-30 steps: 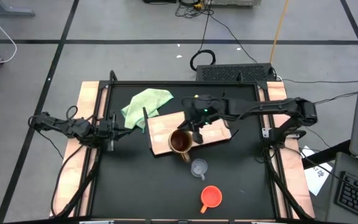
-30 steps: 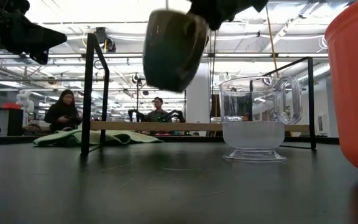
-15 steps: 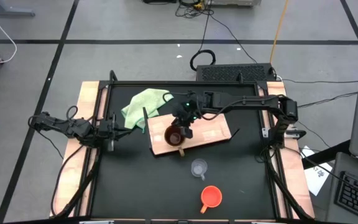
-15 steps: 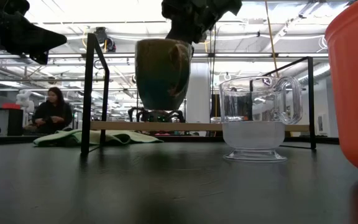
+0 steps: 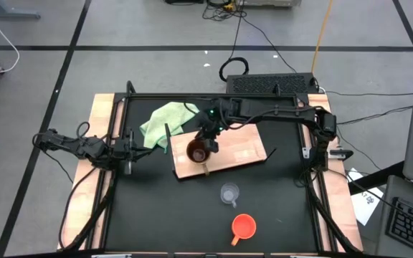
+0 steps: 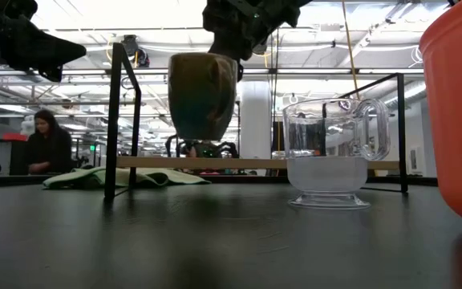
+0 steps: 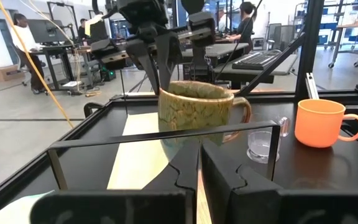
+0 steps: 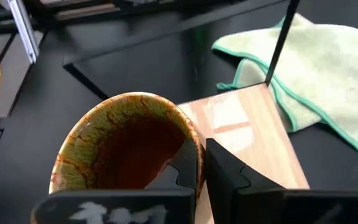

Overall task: Stack small to large cups/mugs on shelf
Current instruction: Put the brown mug on the shelf, then put the orange mug on the shelf

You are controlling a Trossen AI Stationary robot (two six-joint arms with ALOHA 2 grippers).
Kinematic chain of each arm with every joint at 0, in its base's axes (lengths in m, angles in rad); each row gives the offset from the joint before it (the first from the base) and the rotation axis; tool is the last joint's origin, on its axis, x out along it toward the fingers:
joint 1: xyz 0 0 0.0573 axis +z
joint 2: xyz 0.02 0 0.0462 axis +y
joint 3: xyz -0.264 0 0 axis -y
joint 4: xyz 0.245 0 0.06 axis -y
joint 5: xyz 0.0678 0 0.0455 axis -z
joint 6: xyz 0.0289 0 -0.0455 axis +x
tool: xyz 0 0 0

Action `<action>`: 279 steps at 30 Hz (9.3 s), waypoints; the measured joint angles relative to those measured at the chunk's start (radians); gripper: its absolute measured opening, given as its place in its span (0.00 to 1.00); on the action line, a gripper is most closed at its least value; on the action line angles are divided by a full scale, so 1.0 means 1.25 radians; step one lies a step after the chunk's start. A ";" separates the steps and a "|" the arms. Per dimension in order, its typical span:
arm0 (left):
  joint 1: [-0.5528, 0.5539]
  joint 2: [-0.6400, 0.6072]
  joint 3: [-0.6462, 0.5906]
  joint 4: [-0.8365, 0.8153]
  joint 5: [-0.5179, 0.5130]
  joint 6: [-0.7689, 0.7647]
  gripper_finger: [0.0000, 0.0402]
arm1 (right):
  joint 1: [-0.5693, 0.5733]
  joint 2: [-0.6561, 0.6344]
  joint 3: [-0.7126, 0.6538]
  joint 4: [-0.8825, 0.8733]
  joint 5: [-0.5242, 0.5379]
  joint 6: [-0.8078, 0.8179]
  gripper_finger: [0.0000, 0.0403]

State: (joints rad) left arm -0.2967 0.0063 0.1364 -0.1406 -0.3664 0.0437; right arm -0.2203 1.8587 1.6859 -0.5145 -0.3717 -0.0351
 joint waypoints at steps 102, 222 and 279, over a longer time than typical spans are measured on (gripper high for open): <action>0.000 0.000 0.000 -0.025 0.001 -0.001 0.05 | -0.013 0.005 -0.054 0.144 -0.040 0.054 0.26; 0.000 0.000 0.000 0.068 -0.022 -0.039 0.05 | 0.794 -0.379 -0.491 0.318 0.630 0.323 0.00; 0.000 0.000 0.000 0.043 -0.020 -0.042 0.05 | 0.700 -0.273 -0.501 0.060 0.293 0.714 0.35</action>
State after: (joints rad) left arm -0.2968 0.0063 0.1364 -0.0866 -0.3912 -0.0086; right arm 0.6541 1.5171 1.0599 -0.4389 -0.0059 0.8574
